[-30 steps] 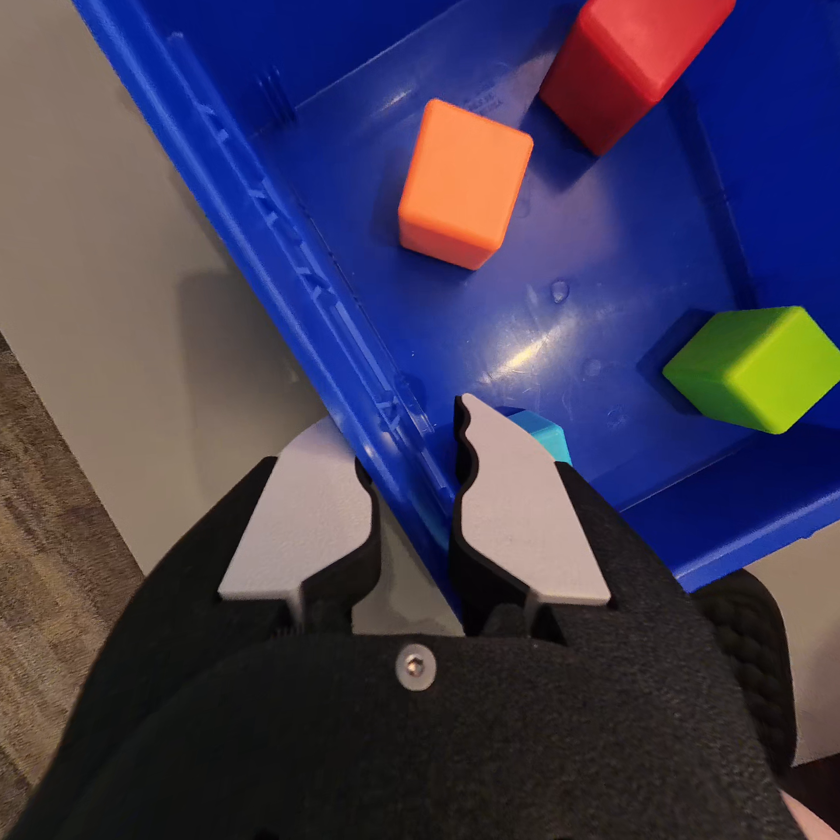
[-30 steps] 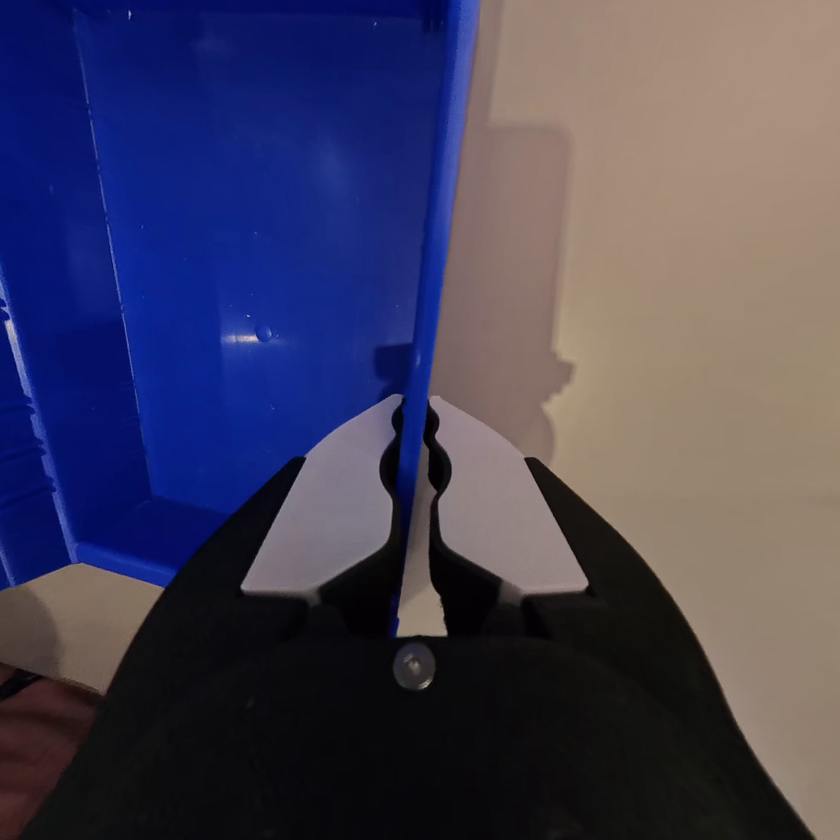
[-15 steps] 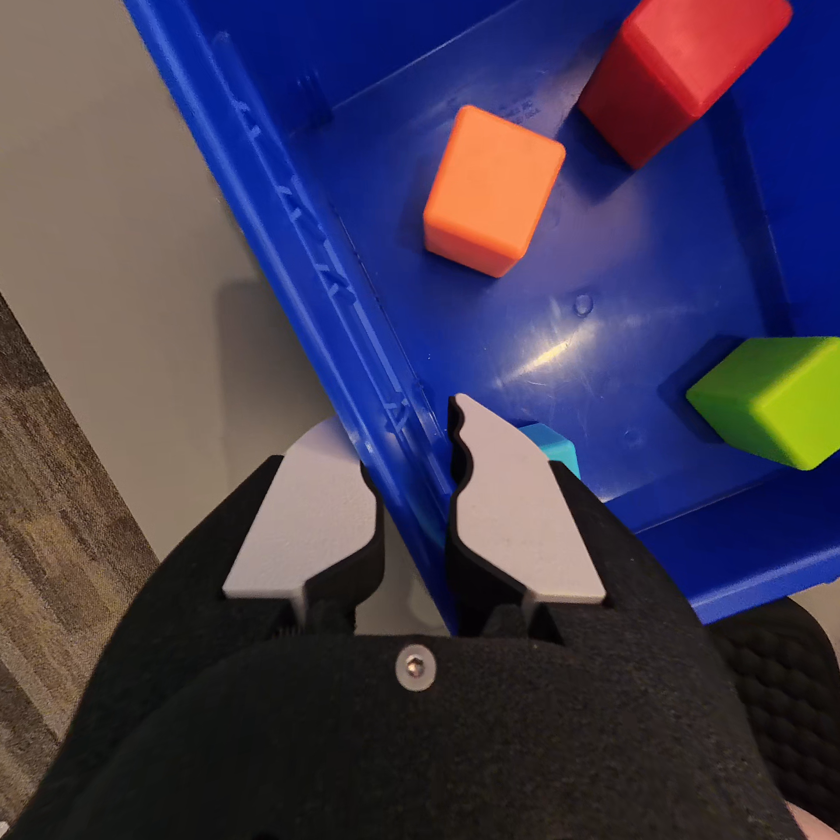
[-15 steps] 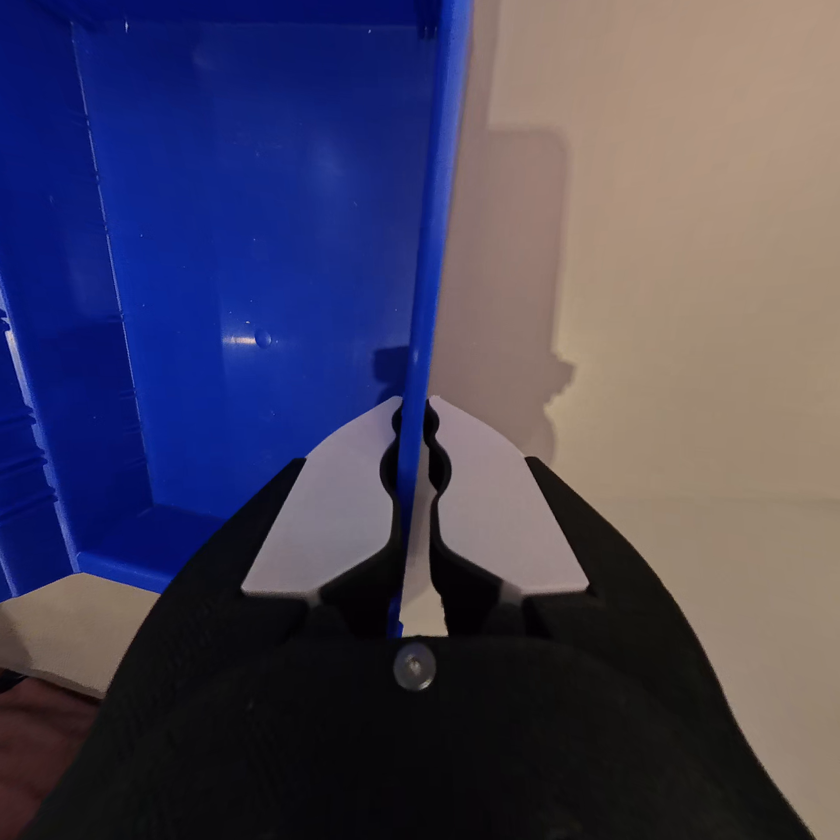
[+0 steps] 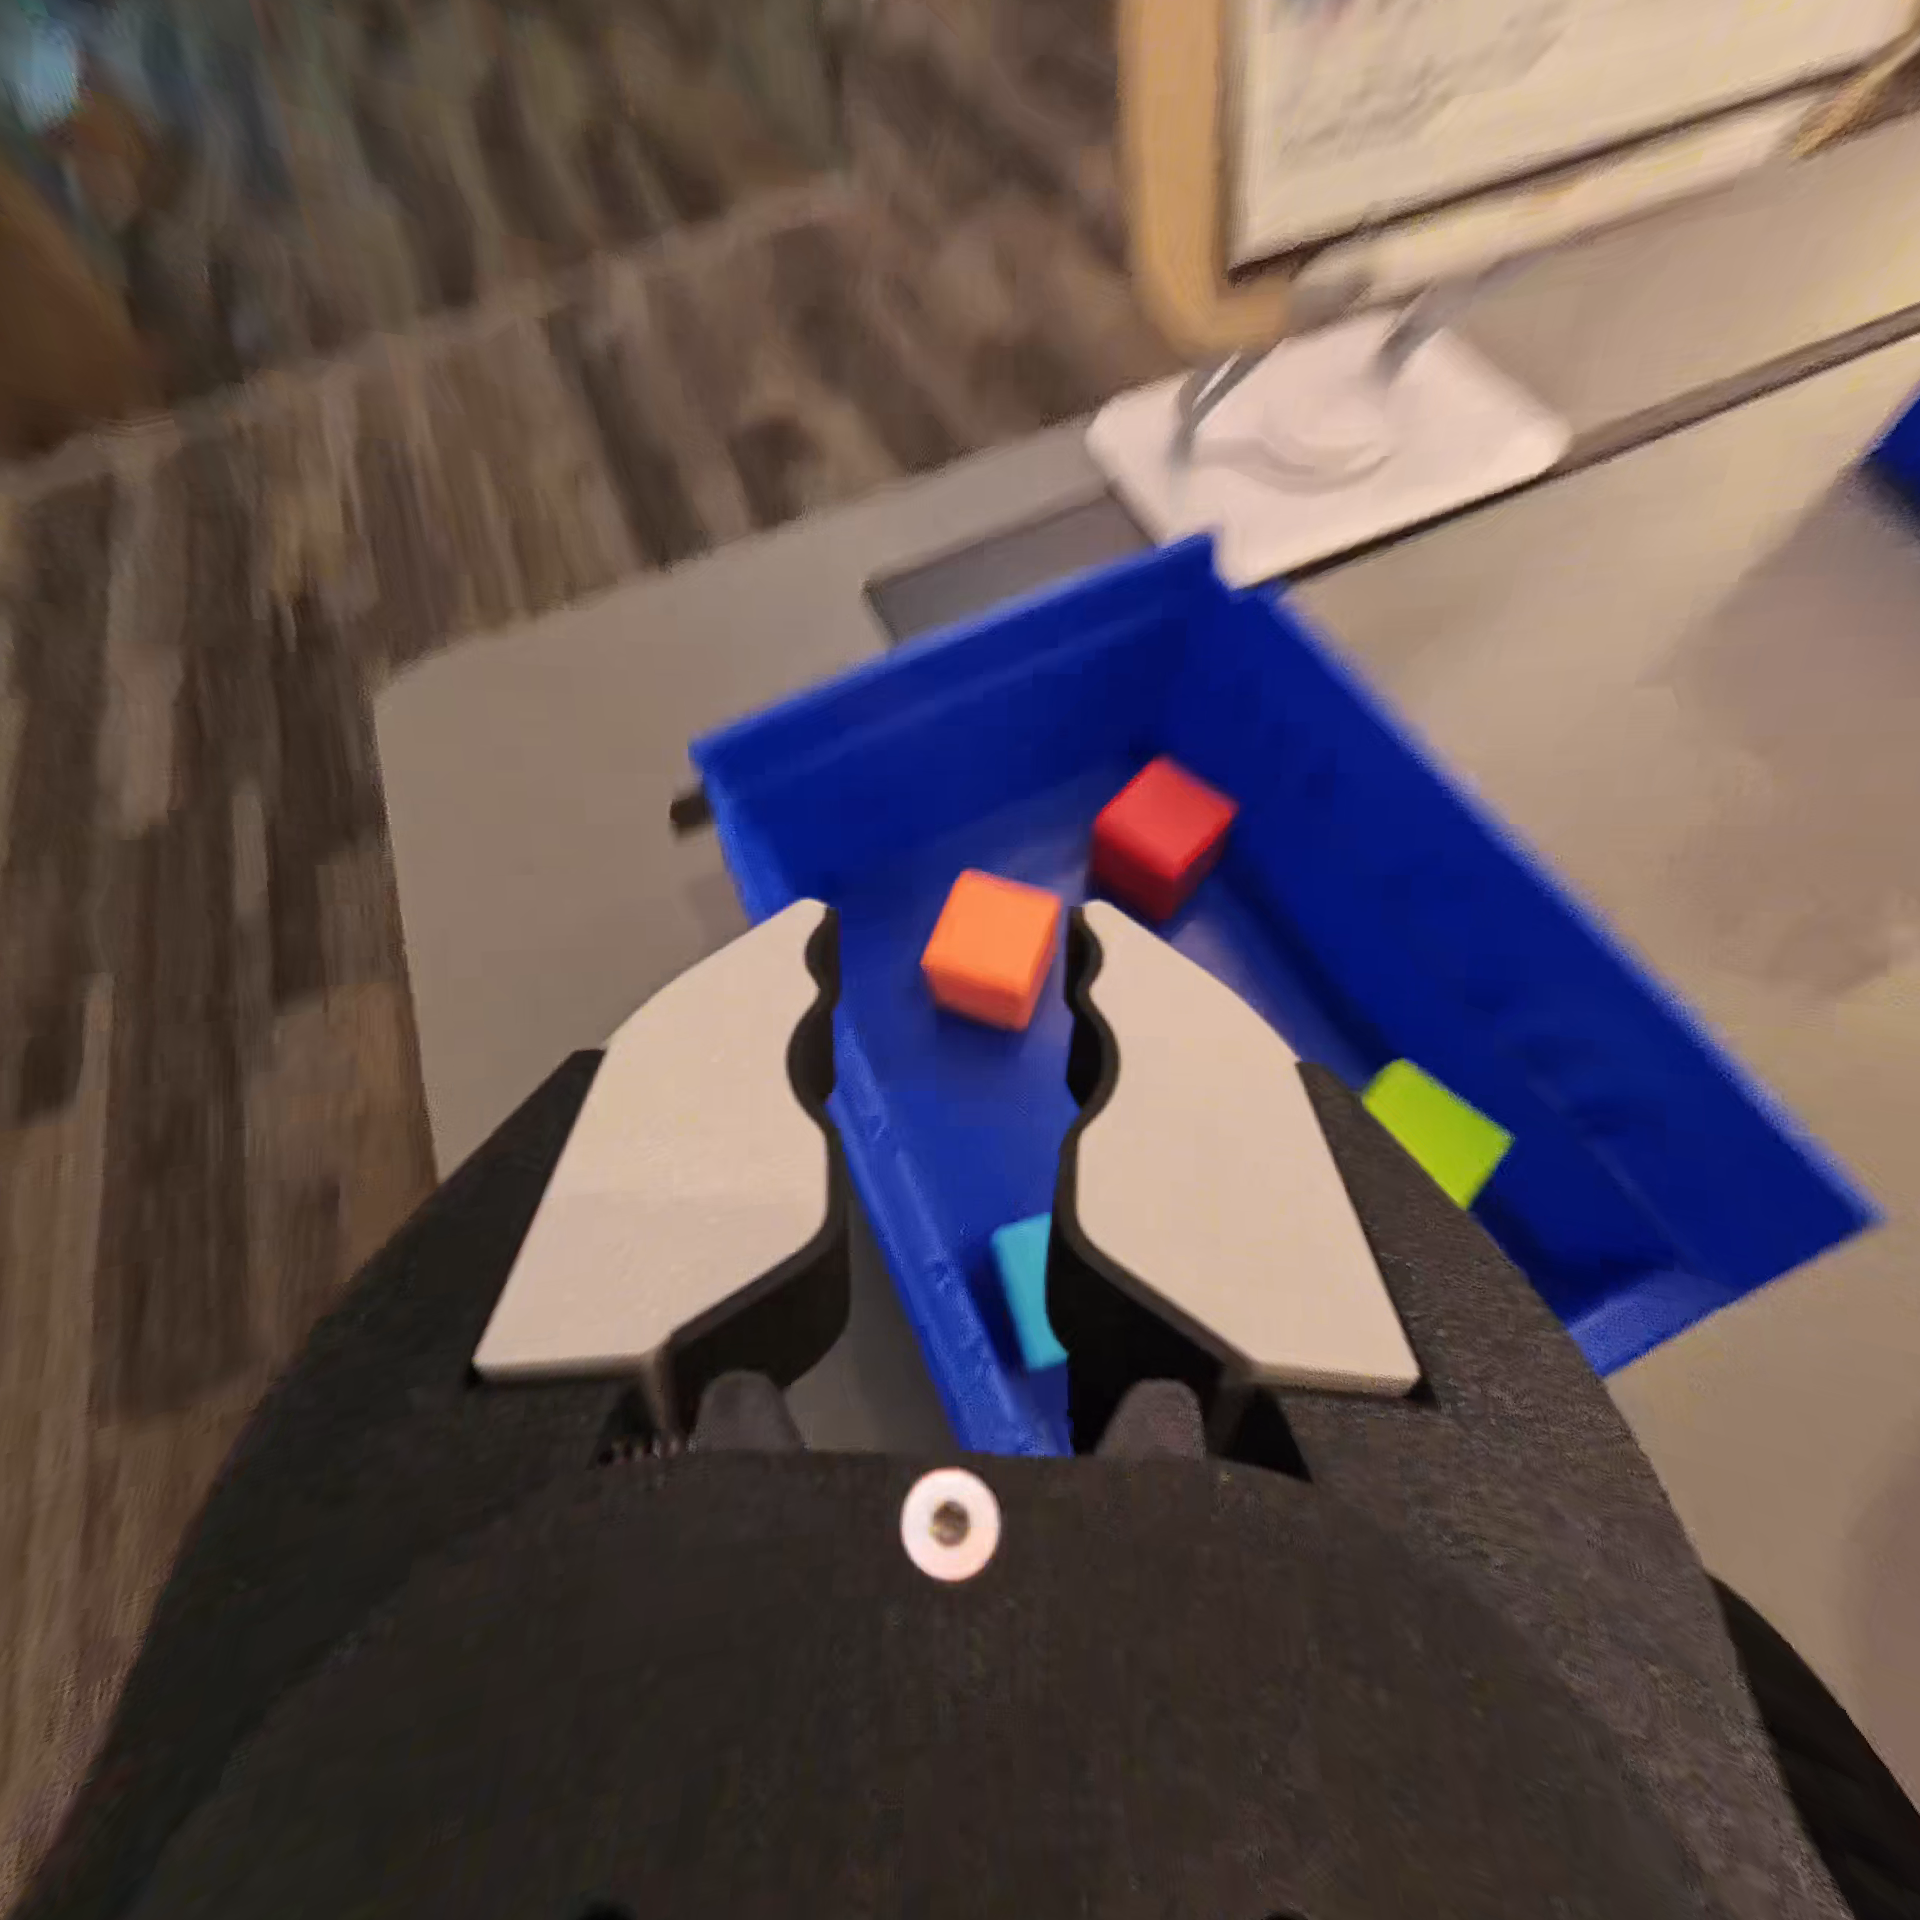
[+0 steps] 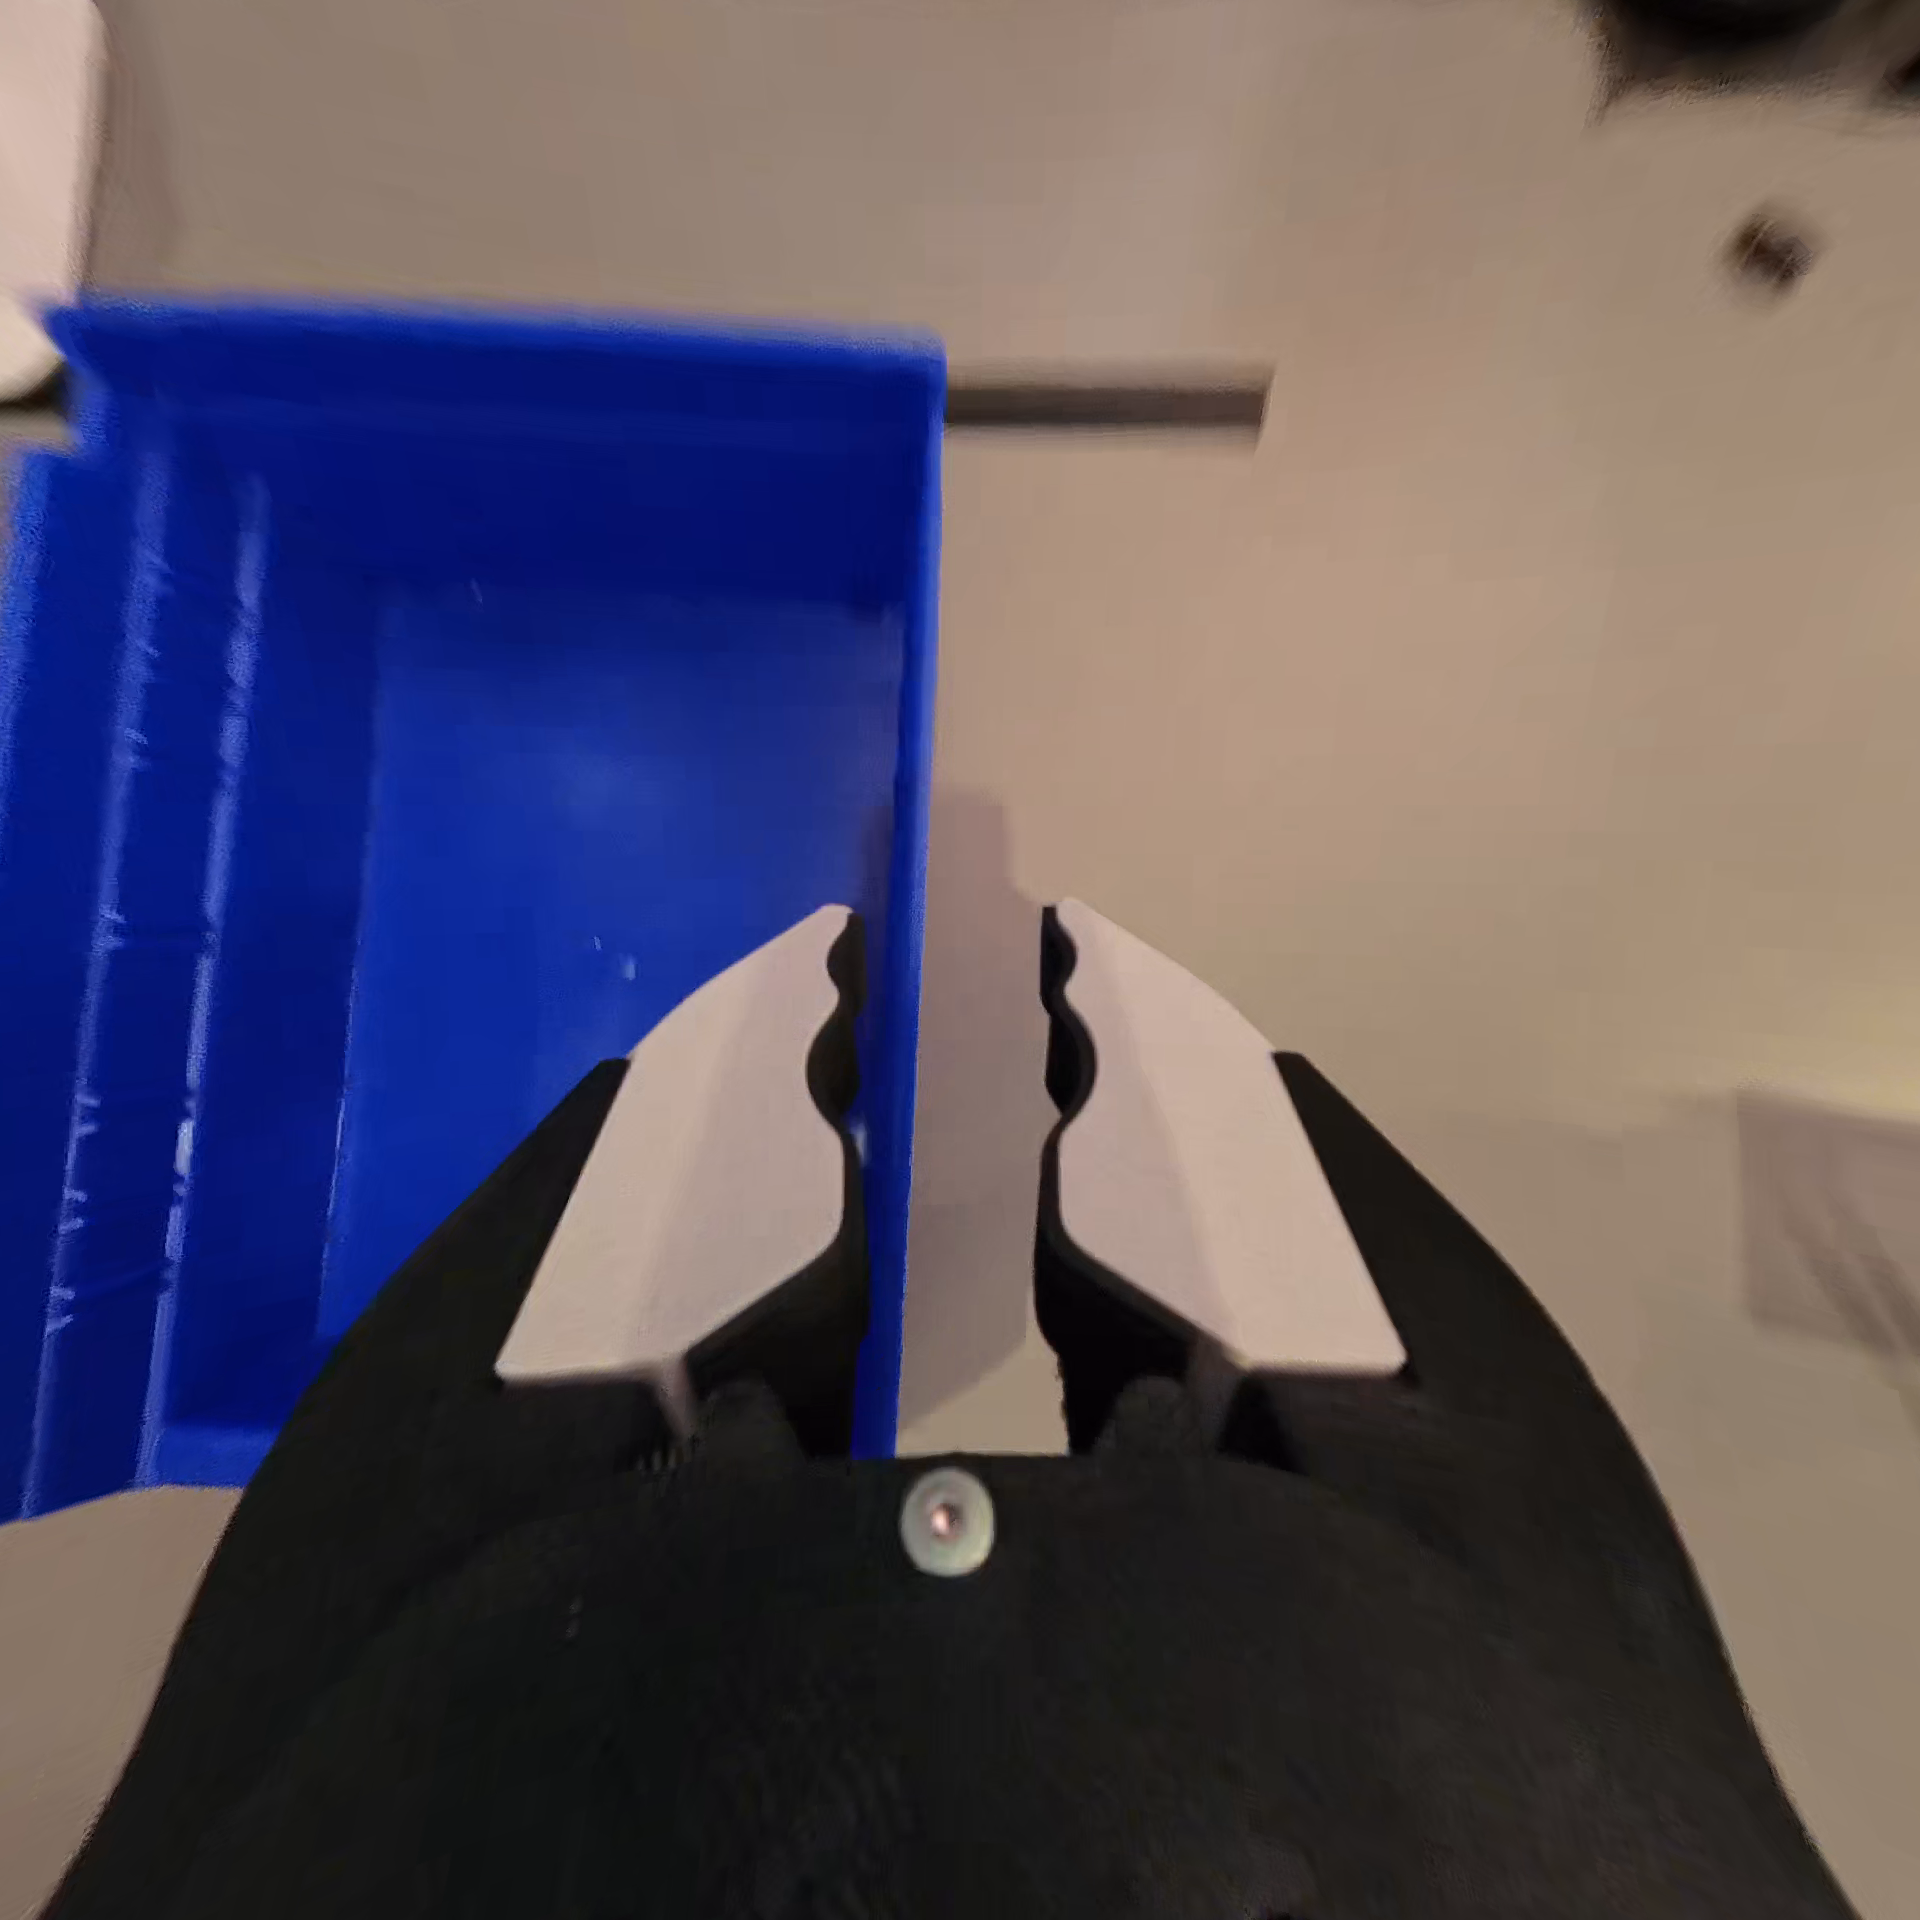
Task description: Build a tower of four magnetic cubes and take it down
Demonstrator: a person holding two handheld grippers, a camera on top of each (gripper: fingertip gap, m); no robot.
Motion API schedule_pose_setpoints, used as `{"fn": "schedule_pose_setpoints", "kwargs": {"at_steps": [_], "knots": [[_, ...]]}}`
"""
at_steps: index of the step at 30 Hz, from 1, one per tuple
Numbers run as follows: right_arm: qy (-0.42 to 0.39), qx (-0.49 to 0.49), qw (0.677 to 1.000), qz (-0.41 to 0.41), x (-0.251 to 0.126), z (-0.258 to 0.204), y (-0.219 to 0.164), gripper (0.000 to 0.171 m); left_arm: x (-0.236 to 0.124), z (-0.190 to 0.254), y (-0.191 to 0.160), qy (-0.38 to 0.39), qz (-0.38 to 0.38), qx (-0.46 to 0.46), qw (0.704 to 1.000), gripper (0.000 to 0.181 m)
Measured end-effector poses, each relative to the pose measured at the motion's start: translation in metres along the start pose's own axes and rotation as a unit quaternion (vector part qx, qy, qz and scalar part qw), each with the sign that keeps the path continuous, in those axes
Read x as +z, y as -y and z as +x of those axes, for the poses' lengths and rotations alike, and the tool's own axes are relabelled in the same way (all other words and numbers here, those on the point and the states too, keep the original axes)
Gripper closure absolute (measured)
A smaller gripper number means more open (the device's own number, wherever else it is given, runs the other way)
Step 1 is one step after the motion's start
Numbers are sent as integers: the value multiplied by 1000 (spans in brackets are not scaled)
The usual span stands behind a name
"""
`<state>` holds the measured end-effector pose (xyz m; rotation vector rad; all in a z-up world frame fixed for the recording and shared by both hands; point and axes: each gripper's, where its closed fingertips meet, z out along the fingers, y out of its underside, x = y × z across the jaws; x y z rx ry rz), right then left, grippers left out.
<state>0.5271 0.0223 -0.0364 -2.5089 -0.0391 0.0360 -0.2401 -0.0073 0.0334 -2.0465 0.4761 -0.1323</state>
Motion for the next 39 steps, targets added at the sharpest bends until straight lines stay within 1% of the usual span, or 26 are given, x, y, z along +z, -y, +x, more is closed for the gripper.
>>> {"fn": "schedule_pose_setpoints", "kwargs": {"at_steps": [2,3,5,6,8,9,10,11,12,13,15,17,20,23,24,27,29,31,32,36,39], "knots": [[-20,-35,995,92,-29,-3,27,137,-17,21,23,-14,54,46,997,134],[-29,-54,989,137,-43,-7,40,136,-23,27,31,-3,72,70,995,135],[-42,-88,969,226,-70,-15,62,129,-30,29,45,41,94,98,990,138],[-42,-103,957,268,-83,-20,71,128,-31,34,49,43,99,101,989,135],[-21,-123,930,345,-105,-35,83,124,-26,53,47,7,80,103,991,131],[4,-129,917,379,-115,-44,87,121,-22,60,42,-6,62,111,992,130],[37,-135,903,407,-123,-55,88,121,-17,65,36,-14,45,123,991,133],[70,-139,890,429,-130,-64,89,119,-11,73,28,-31,24,138,990,141],[95,-138,881,443,-135,-70,90,116,-5,83,17,-58,-1,149,987,144],[113,-135,876,450,-138,-74,90,111,2,92,6,-78,-32,159,984,144],[135,-139,867,459,-144,-81,90,112,15,103,-18,-90,-99,203,970,137],[136,-155,862,464,-149,-86,89,112,25,119,-43,-118,-151,250,949,134],[139,-165,863,458,-151,-92,87,113,35,142,-77,-180,-221,268,920,127],[146,-169,858,462,-153,-94,86,113,43,148,-106,-200,-289,279,894,117],[145,-169,860,460,-153,-93,86,113,47,148,-112,-197,-305,280,889,118],[144,-170,865,449,-149,-92,84,112,58,152,-126,-209,-334,275,877,120],[144,-169,866,448,-149,-92,83,112,63,153,-134,-214,-350,273,870,125],[147,-169,864,451,-151,-93,83,112,68,150,-139,-203,-364,270,868,126],[149,-169,862,453,-152,-93,83,112,67,150,-142,-207,-374,263,865,131],[153,-168,859,458,-155,-94,83,111,68,151,-147,-215,-394,227,864,132],[155,-166,860,457,-154,-94,83,111,67,151,-147,-219,-392,233,863,132]]}}
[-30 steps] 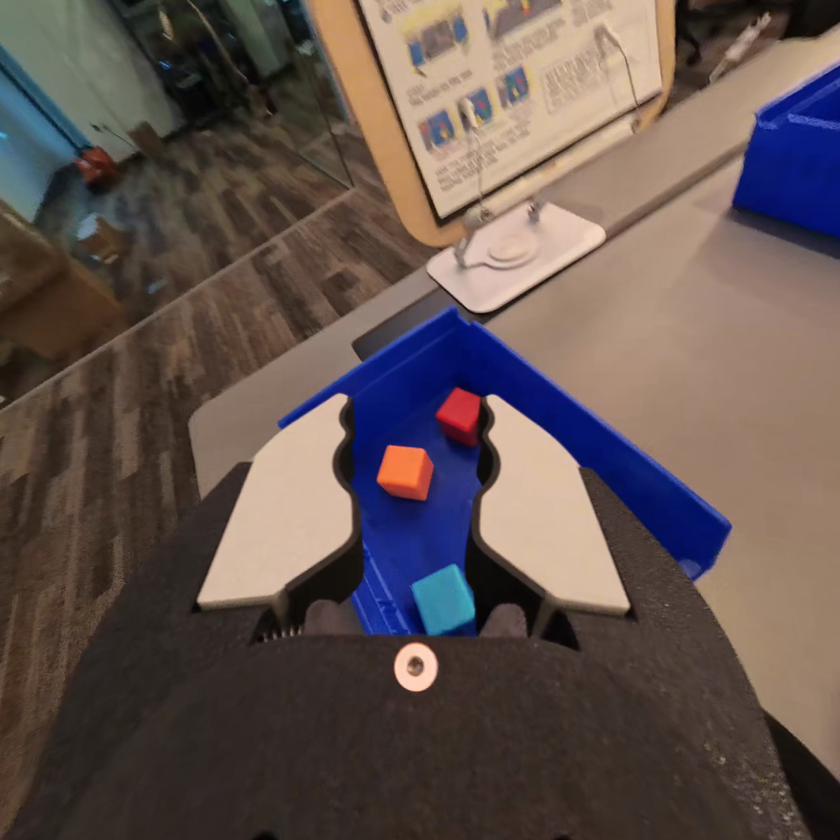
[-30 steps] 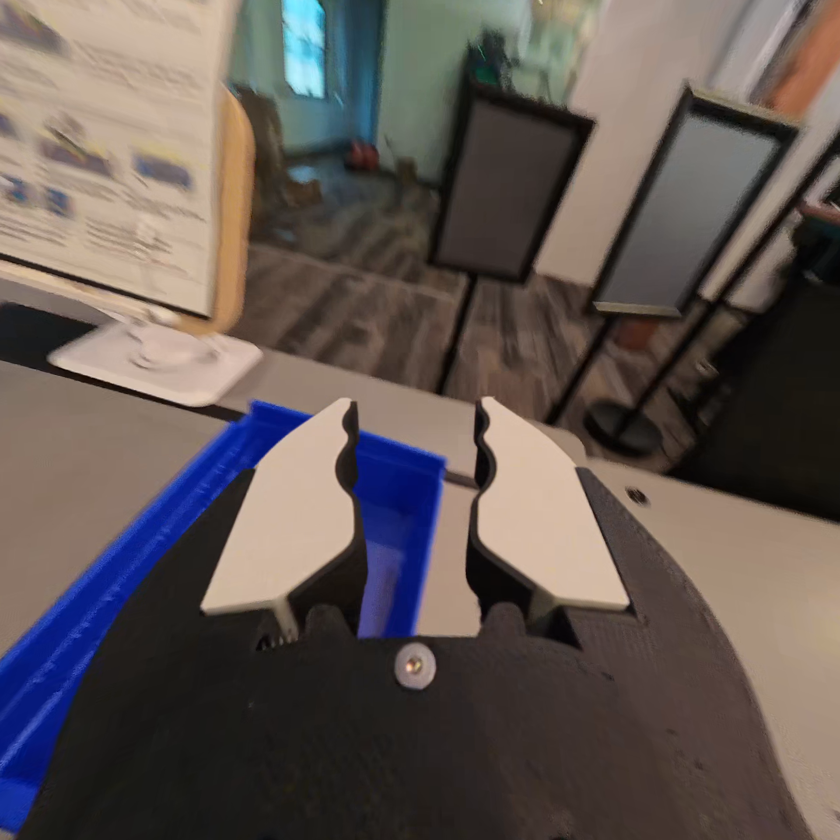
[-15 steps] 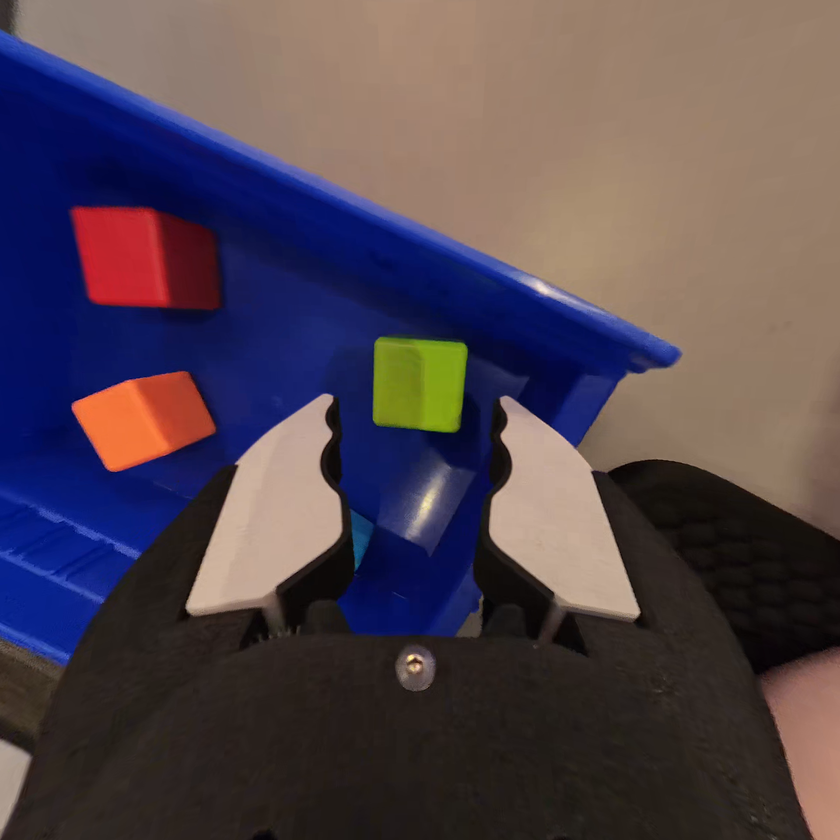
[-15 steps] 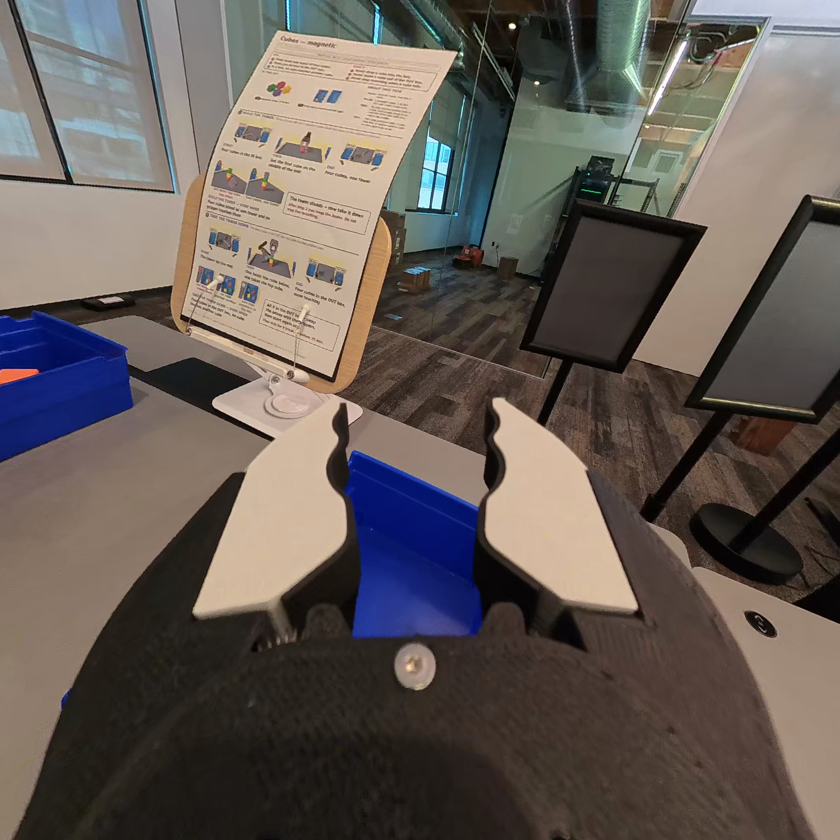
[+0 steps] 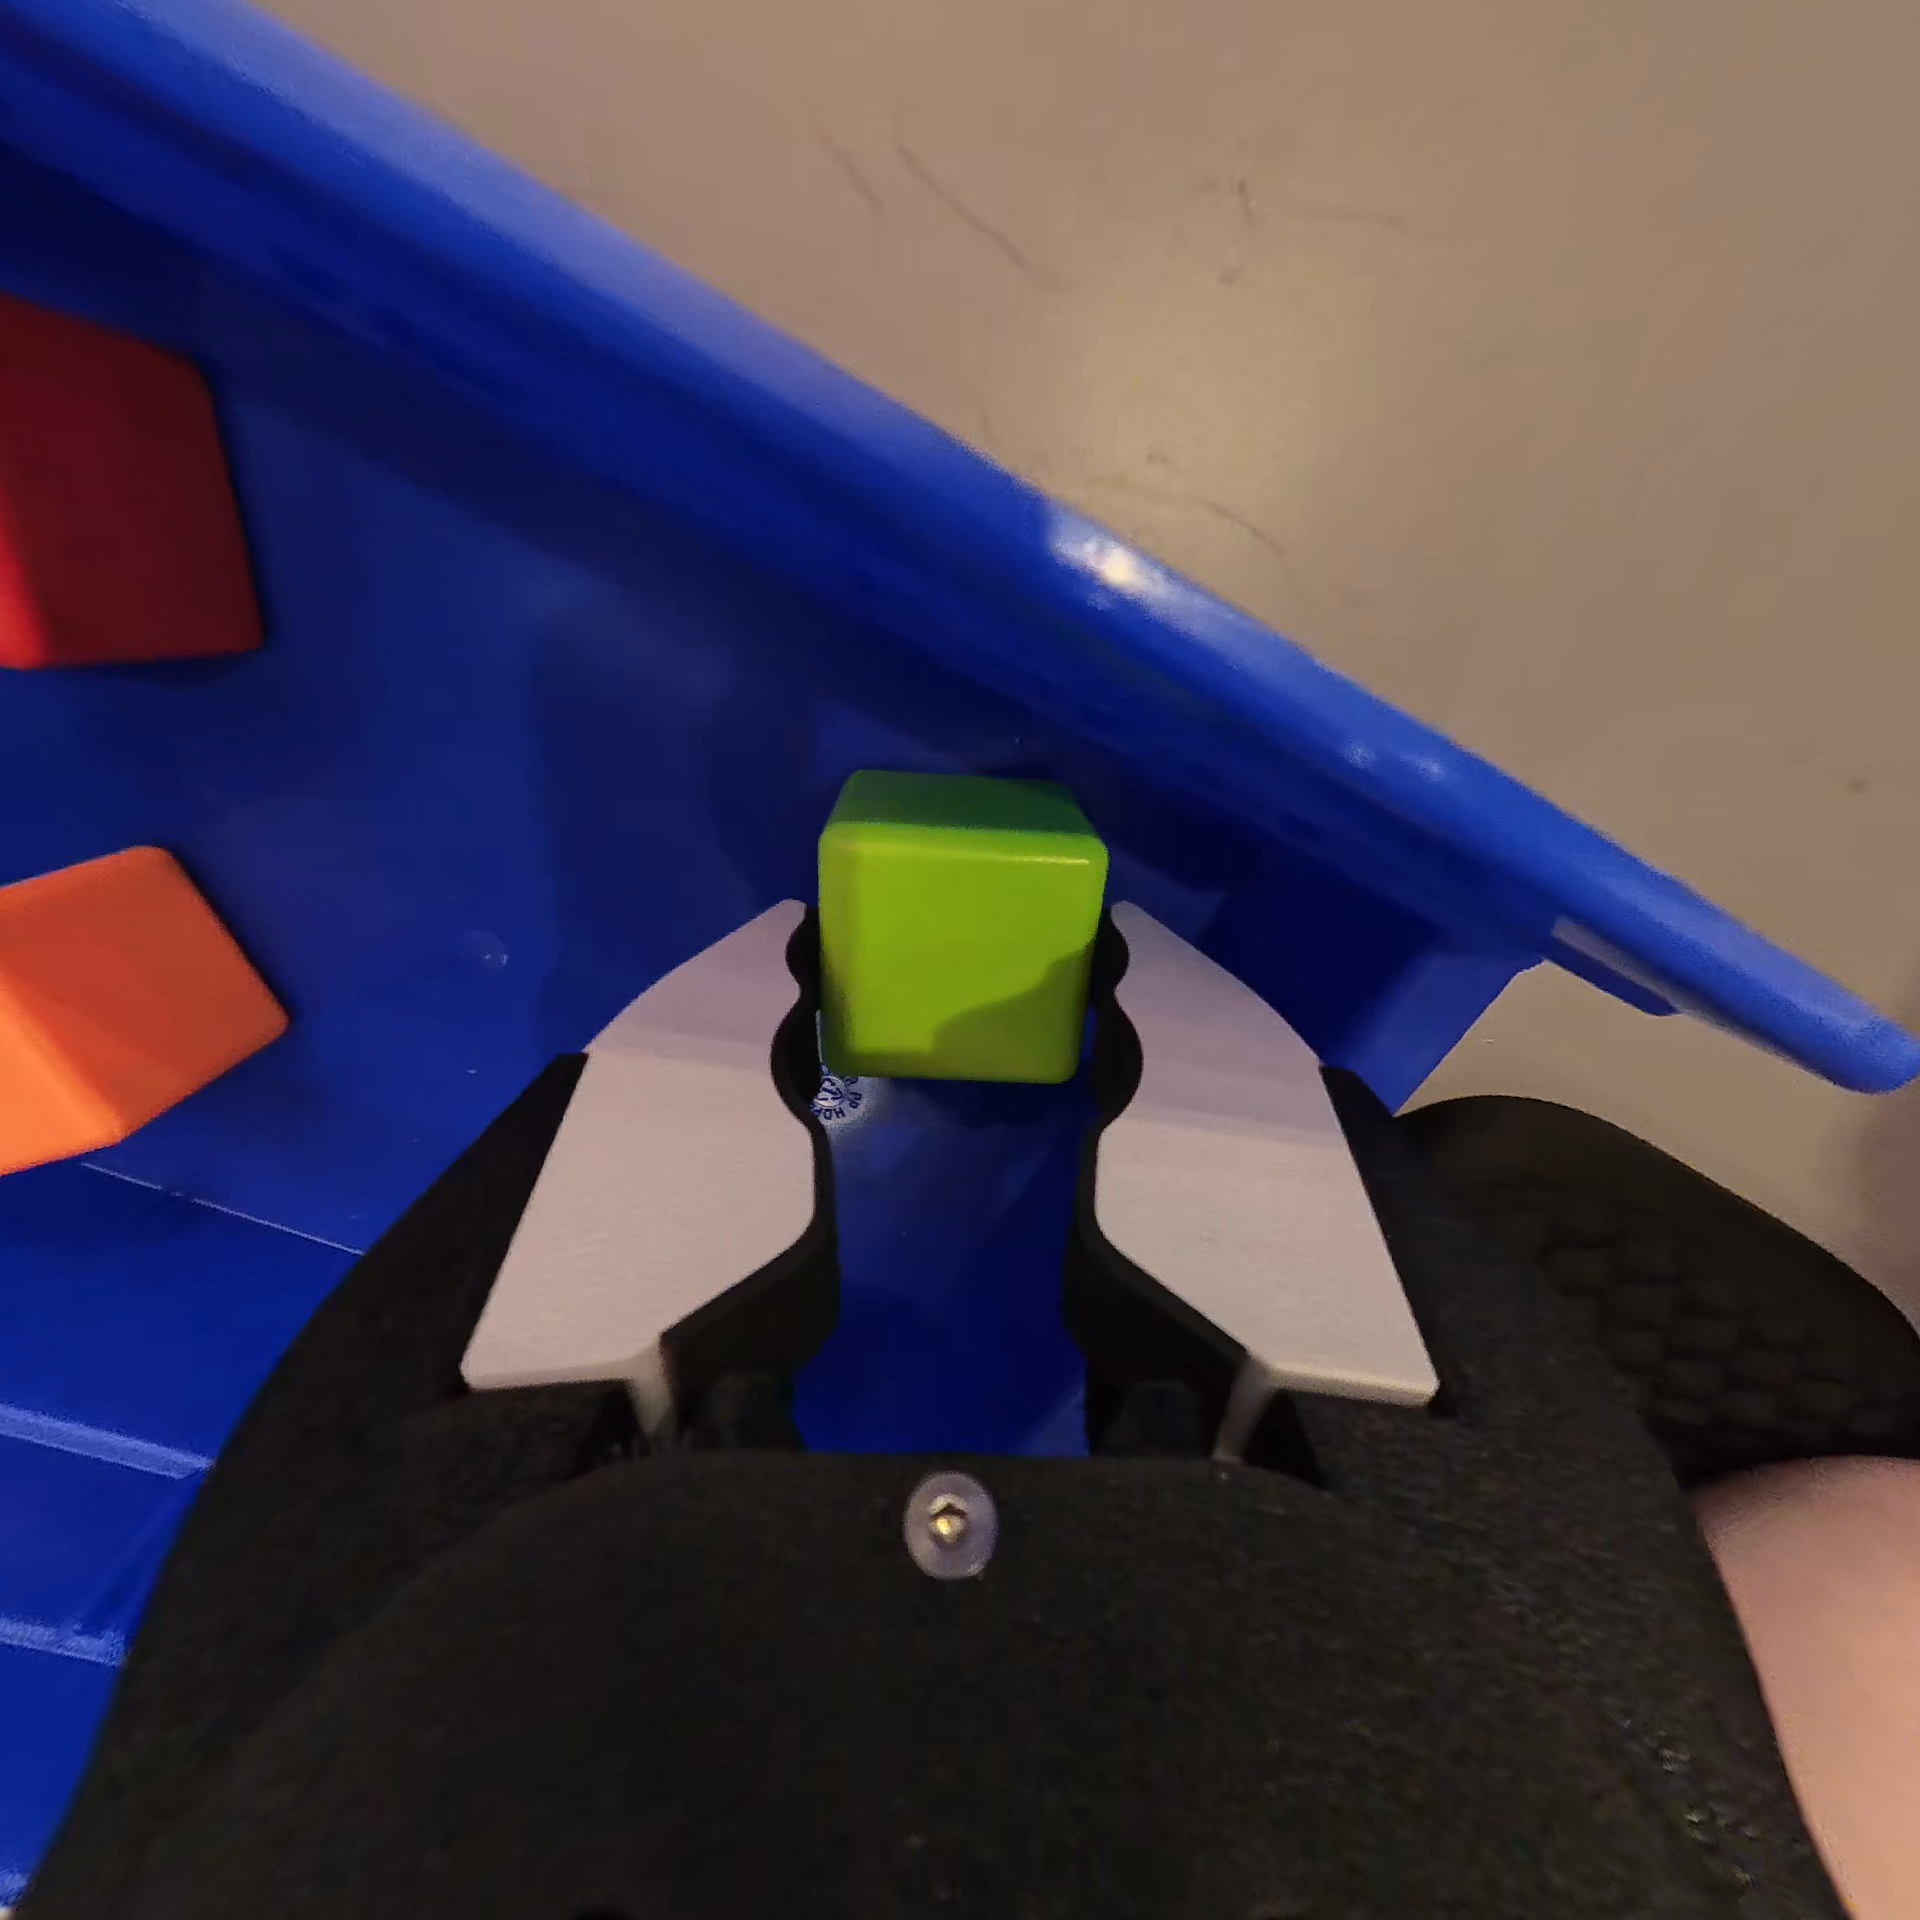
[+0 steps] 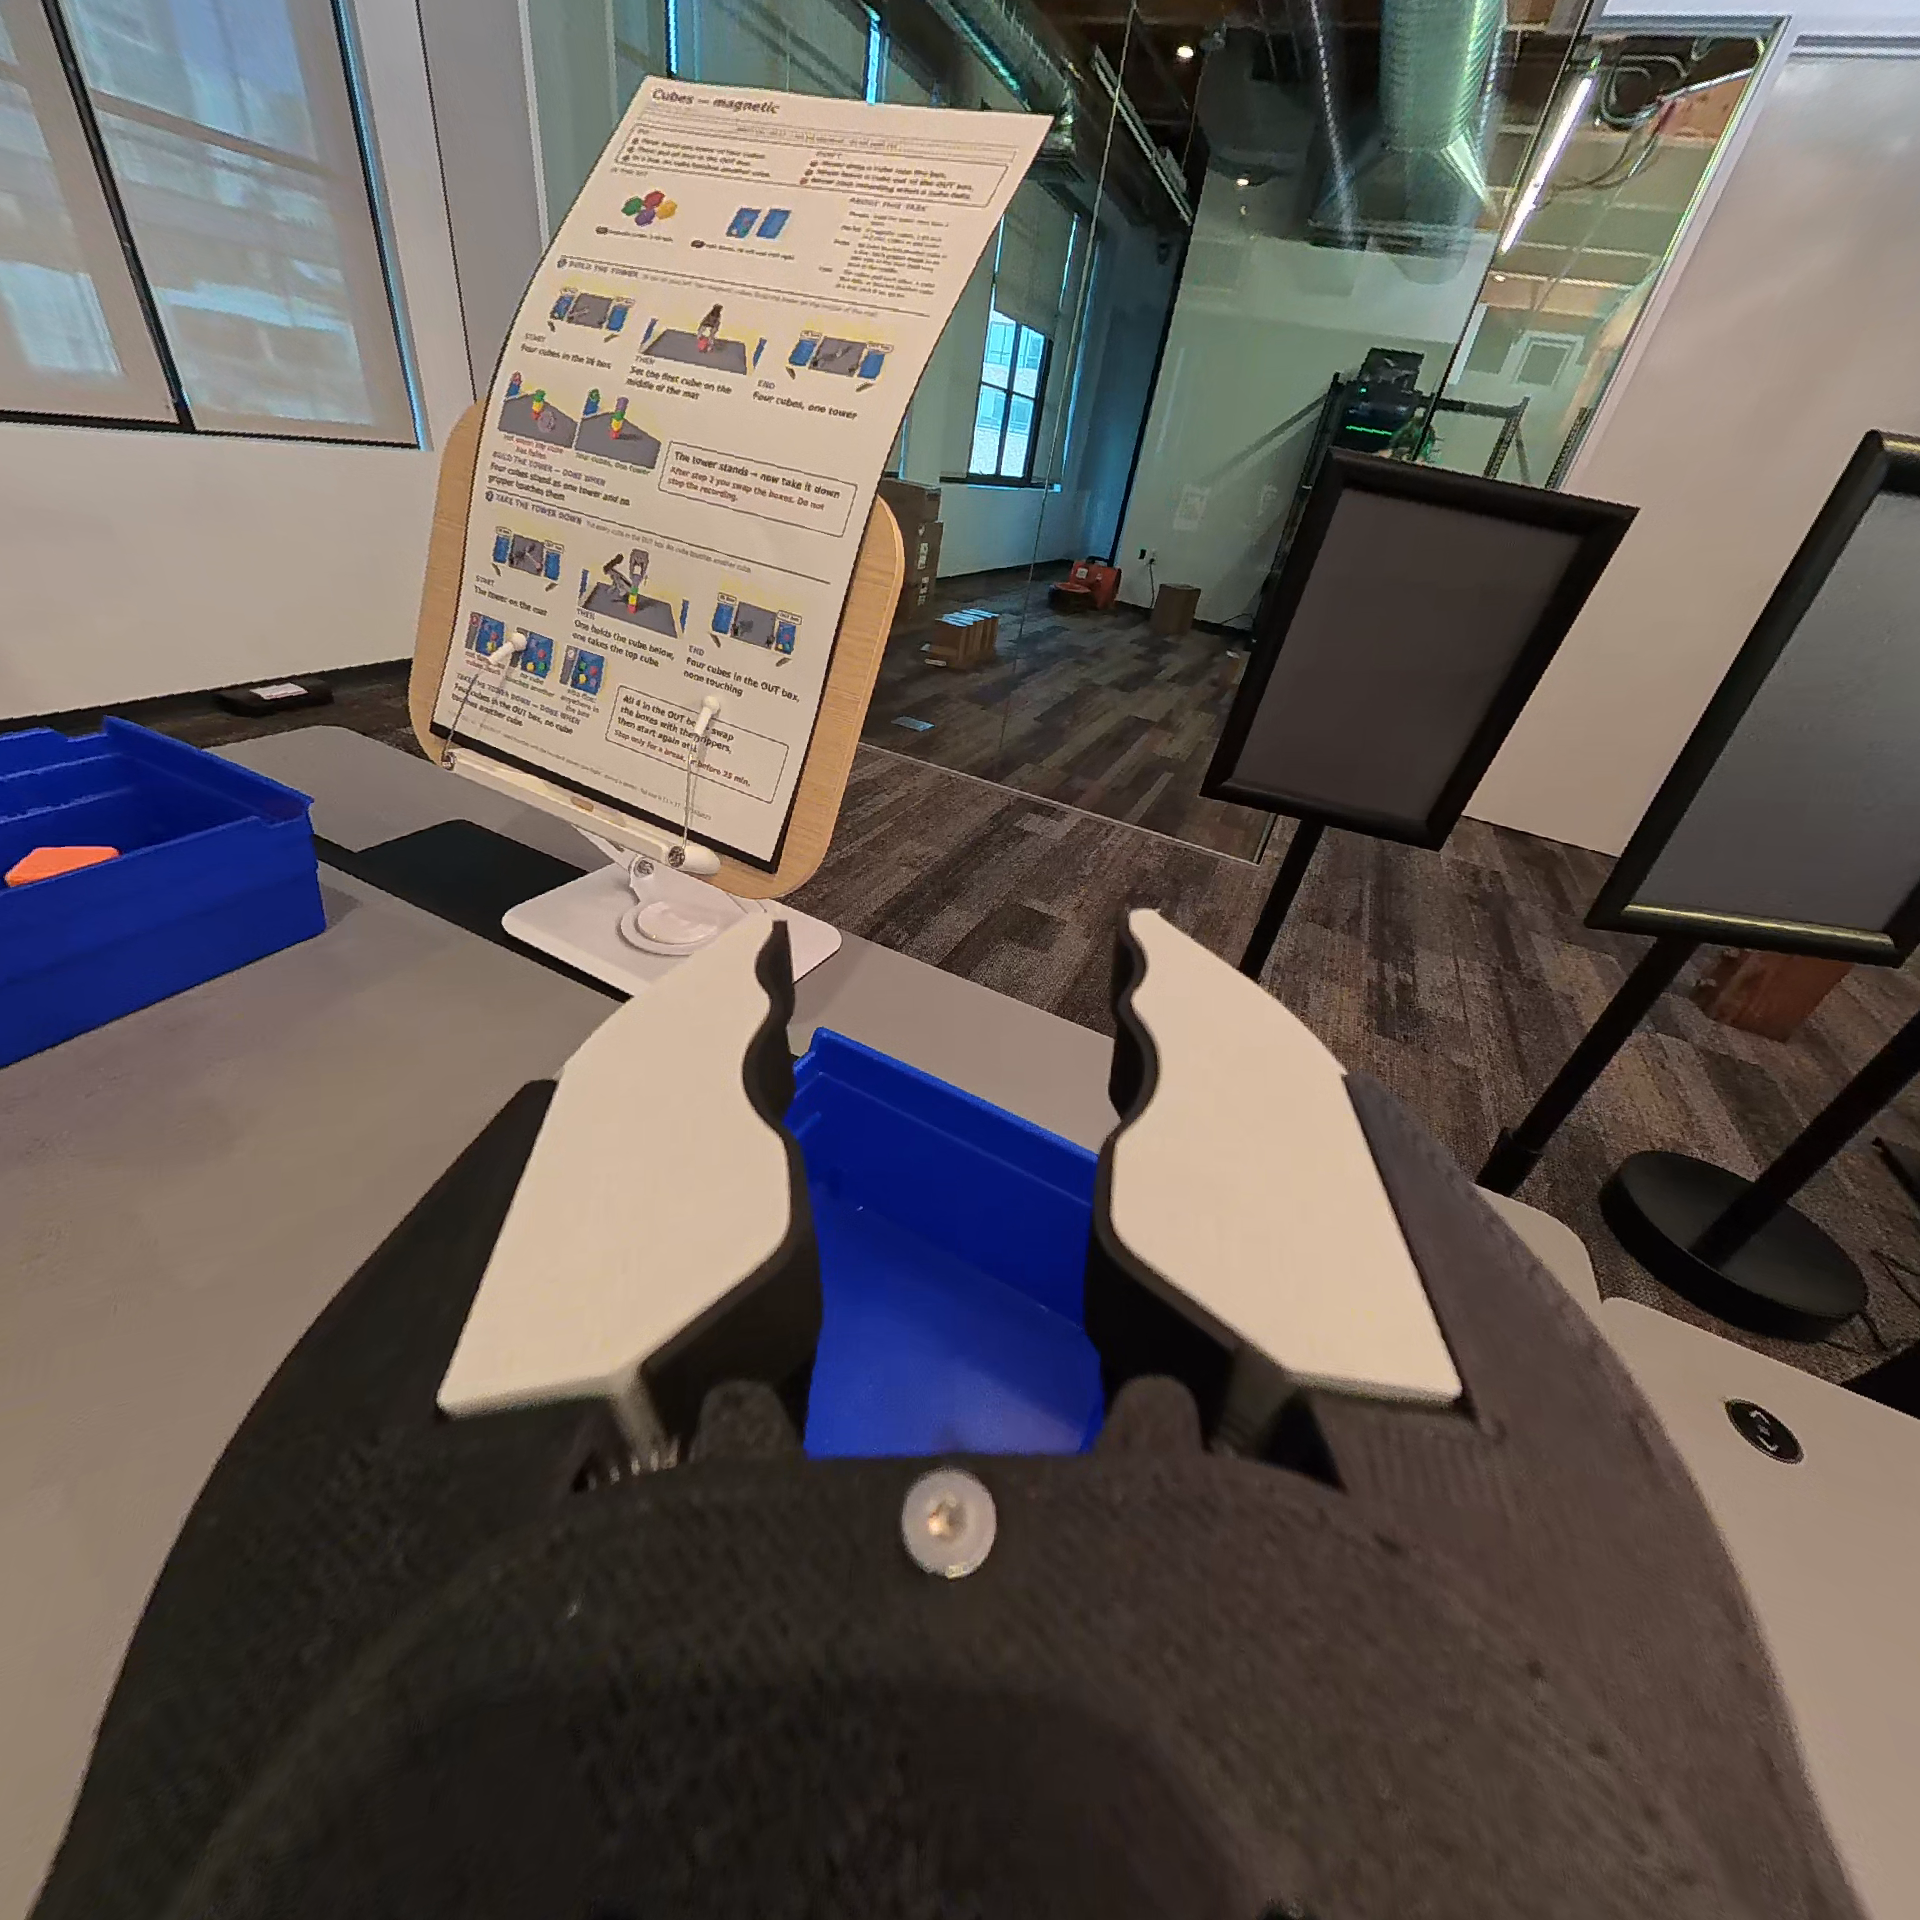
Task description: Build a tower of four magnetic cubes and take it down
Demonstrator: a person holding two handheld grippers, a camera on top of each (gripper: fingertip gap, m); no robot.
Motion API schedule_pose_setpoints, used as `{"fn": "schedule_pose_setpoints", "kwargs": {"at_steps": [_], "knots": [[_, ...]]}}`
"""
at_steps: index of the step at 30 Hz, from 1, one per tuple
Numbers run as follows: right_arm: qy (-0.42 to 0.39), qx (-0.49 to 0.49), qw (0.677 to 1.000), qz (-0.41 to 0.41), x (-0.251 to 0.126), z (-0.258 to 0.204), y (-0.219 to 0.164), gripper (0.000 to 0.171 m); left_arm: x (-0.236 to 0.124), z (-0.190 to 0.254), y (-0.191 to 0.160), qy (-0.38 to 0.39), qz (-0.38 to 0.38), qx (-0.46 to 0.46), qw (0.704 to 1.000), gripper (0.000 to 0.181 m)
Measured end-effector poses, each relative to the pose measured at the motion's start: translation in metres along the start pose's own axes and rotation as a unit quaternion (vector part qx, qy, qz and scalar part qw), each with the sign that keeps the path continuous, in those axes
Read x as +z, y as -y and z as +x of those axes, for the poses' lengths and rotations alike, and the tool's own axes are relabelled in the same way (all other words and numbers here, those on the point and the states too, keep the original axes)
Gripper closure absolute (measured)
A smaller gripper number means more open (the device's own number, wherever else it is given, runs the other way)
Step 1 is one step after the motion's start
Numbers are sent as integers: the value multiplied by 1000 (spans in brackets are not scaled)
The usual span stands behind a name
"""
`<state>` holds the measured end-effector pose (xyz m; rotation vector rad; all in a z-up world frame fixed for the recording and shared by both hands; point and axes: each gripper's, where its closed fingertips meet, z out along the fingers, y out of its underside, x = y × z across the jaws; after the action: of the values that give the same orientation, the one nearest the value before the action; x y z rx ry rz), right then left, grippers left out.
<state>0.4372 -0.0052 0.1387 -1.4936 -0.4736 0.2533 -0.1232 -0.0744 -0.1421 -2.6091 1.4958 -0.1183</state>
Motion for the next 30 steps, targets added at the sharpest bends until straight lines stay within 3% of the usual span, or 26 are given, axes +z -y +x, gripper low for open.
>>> {"fn": "schedule_pose_setpoints", "kwargs": {"at_steps": [7,10,13,16,19,22,25,27,30], "knots": [[2,-1,1000,-4,1,-1,-2,111,-9,-5,-4,14,-3,-2,1000,132],[0,3,1000,-4,0,0,-3,111,-38,-14,-6,45,40,-22,998,132],[-3,6,1000,-6,-2,3,-4,111,-89,-26,-10,129,94,-41,986,132],[-6,5,1000,-3,-3,4,-2,111,-141,-11,18,164,193,-12,967,132],[1,8,1000,-1,-2,3,-1,111,-158,22,72,151,230,69,959,132],[7,7,1000,-6,1,2,-2,111,-136,48,132,150,202,159,955,132],[17,7,1000,-12,4,-2,-5,111,-87,80,190,84,182,229,952,132],[22,8,1000,-19,5,-4,-9,111,-52,95,214,30,157,251,955,132],[28,5,999,-25,7,-8,-12,111,-15,91,238,9,115,259,959,132]]}}
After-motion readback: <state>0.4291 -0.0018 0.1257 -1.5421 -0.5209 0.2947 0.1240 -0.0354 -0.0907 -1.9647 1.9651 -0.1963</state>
